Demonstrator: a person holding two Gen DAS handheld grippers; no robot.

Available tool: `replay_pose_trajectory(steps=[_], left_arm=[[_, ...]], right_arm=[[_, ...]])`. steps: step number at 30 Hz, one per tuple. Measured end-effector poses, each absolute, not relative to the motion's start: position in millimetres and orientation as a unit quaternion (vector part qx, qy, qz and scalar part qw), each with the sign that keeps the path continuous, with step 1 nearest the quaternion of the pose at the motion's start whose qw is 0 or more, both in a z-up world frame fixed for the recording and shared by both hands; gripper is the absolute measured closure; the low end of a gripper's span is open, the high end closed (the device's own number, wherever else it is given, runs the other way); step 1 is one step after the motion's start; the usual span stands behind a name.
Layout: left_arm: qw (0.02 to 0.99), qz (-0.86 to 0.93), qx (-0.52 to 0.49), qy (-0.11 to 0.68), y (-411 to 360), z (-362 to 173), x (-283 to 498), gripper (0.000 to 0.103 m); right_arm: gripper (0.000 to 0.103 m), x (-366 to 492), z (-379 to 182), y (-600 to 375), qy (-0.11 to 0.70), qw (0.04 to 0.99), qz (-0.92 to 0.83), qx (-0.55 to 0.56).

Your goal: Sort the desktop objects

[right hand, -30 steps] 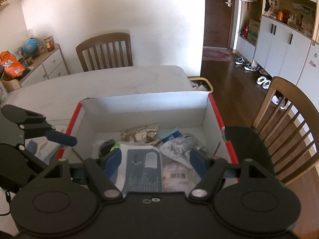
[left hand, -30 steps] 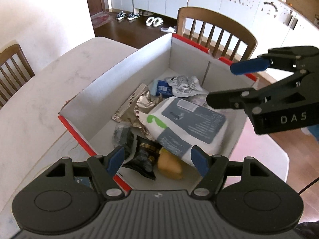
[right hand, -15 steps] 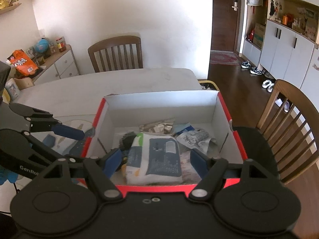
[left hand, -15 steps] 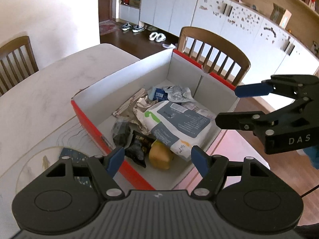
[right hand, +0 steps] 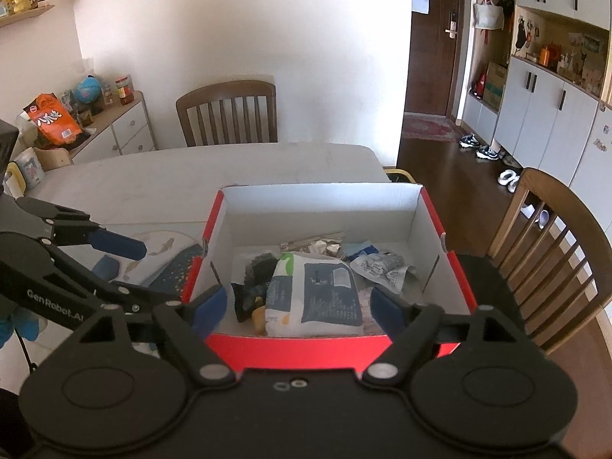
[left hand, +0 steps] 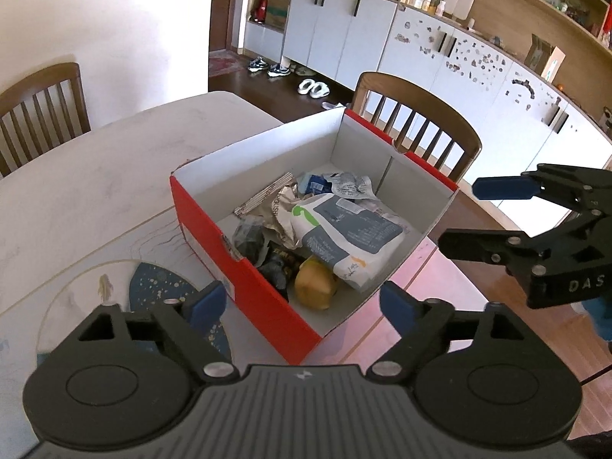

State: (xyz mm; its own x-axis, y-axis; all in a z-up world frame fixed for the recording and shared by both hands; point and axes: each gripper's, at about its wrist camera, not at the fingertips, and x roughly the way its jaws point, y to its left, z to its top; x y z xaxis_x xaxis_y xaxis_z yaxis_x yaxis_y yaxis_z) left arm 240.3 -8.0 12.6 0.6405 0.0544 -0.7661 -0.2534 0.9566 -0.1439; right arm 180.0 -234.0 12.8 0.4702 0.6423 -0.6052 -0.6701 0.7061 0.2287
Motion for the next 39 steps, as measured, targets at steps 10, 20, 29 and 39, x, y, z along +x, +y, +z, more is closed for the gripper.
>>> replay_pose_trajectory(steps=[10, 20, 29, 39], left_arm=[[0.905, 0.100, -0.108, 0.399, -10.0, 12.6, 220.6, 0.000], [0.911, 0.102, -0.114, 0.382, -7.6, 14.9, 203.4, 0.000], [0.919, 0.092, -0.106, 0.369, -13.2, 15.1, 190.7, 0.000], [0.916, 0.081, -0.106, 0.379, -15.2, 10.4, 184.6, 0.000]], right_arm=[[0.002, 157.6, 11.6, -232.5, 0.327, 0.872, 0.364, -0.008], [0.002, 139.3, 9.9, -230.6, 0.320, 0.883, 0.343, -0.006], [0.002, 128.4, 8.6, -228.3, 0.316, 0.889, 0.331, -0.003], [0.003, 120.2, 4.8, -225.4, 0.326, 0.886, 0.329, 0.004]])
